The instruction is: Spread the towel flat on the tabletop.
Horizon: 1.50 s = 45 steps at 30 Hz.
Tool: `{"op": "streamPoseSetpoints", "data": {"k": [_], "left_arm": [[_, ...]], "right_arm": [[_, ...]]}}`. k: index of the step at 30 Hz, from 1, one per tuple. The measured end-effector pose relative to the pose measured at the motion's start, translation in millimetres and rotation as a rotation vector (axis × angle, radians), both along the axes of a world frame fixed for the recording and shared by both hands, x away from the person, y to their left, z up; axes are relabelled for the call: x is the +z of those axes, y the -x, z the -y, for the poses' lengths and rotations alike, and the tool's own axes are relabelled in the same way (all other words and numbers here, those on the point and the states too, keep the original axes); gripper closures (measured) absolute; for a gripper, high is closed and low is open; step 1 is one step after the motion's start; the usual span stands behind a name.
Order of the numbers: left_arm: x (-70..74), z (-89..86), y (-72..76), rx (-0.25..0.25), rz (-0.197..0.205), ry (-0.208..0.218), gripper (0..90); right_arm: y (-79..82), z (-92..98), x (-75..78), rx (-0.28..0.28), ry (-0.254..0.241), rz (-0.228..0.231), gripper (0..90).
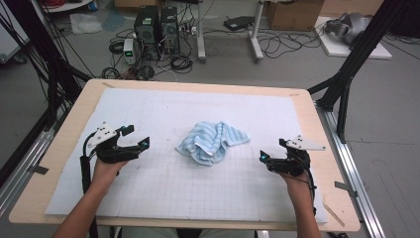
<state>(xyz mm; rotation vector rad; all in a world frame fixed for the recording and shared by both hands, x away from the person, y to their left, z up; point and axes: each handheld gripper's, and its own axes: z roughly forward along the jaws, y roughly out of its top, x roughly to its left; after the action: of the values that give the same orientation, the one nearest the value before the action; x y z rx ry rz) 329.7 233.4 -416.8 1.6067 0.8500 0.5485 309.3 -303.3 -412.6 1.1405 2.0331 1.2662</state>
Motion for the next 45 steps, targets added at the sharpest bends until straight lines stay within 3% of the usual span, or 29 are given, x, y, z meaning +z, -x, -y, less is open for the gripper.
{"op": "streamPoseSetpoints", "data": {"k": [10, 19, 22, 23, 28, 32, 33, 34, 35, 36, 39, 41, 44, 45], "left_arm": [[12.5, 15.4, -5.0, -0.093, -0.004, -0.004, 20.2], [22.4, 60.3, -25.7, -0.213, -0.008, -0.021, 26.2], [20.9, 76.8, -29.0, -0.260, -0.009, -0.040, 28.7], [17.7, 85.9, -31.5, -0.298, -0.028, -0.061, 29.7], [8.9, 106.3, -35.9, -0.367, -0.060, -0.096, 30.7], [1.3, 116.9, -39.1, -0.360, -0.094, -0.135, 28.3], [-4.2, 122.0, -41.7, -0.361, -0.102, -0.184, 28.4], [-4.2, 122.0, -41.7, -0.361, -0.102, -0.184, 32.3], [-8.1, 123.9, -44.5, -0.363, -0.115, -0.225, 40.4], [-9.0, 123.5, -45.3, -0.376, -0.115, -0.231, 51.4], [-8.8, 121.9, -46.0, -0.398, -0.108, -0.200, 79.1], [-5.2, 116.9, -47.8, -0.435, -0.100, -0.131, 82.1], [-1.0, 109.6, -48.8, -0.446, -0.092, -0.078, 82.2], [-1.0, 109.6, -48.8, -0.446, -0.092, -0.078, 82.2]], "right_arm": [[3.6, -7.9, 6.7, 0.003, -0.007, 0.002, 10.8], [3.1, -15.6, 1.9, 0.036, 0.002, -0.034, 10.9], [3.1, -17.0, 0.1, 0.039, 0.010, -0.047, 10.9], [3.1, -17.2, -0.6, 0.039, 0.008, -0.046, 10.9], [3.7, -17.7, -1.7, 0.041, 0.011, -0.053, 10.9], [4.0, -18.7, -1.7, 0.043, 0.010, -0.055, 10.9], [3.6, -18.9, -2.1, 0.044, 0.013, -0.055, 10.9], [3.5, -19.3, -2.5, 0.045, 0.014, -0.059, 10.9], [3.0, -19.9, -3.1, 0.048, 0.015, -0.057, 10.9], [3.0, -20.3, -3.4, 0.047, 0.018, -0.062, 10.9], [2.1, -20.8, -4.9, 0.050, 0.021, -0.070, 11.0], [1.4, -20.9, -6.4, 0.051, 0.020, -0.079, 10.9], [0.5, -21.8, -8.4, 0.053, 0.027, -0.089, 11.0], [0.5, -22.4, -8.6, 0.054, 0.022, -0.092, 11.0]]}}
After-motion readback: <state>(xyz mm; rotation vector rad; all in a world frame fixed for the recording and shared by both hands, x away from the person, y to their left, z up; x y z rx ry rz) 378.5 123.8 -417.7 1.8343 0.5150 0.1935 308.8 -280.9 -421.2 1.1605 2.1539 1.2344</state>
